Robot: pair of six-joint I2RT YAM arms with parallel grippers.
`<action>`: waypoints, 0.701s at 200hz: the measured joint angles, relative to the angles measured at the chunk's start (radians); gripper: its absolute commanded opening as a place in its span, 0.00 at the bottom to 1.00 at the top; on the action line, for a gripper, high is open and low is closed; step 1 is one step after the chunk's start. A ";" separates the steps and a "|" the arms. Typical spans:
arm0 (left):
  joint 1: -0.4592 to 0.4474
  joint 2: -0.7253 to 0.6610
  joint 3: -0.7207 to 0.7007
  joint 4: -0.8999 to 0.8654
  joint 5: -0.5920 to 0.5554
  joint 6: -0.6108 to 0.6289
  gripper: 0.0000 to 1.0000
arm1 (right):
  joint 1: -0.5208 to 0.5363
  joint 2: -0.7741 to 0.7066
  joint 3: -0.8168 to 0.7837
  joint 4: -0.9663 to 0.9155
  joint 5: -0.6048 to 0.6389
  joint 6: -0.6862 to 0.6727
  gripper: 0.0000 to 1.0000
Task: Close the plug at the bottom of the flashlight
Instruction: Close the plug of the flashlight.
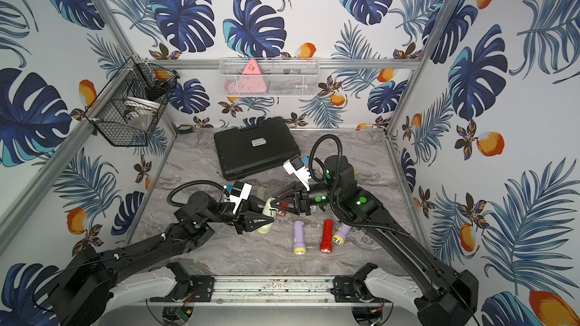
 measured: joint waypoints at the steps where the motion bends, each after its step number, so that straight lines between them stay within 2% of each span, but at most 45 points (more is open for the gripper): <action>1: 0.000 0.000 0.000 -0.001 0.000 0.000 0.00 | 0.000 0.000 -0.001 0.003 0.000 0.000 0.37; 140: 0.027 -0.091 -0.004 -0.120 0.005 0.049 0.00 | 0.013 0.002 -0.030 0.111 0.020 0.026 0.12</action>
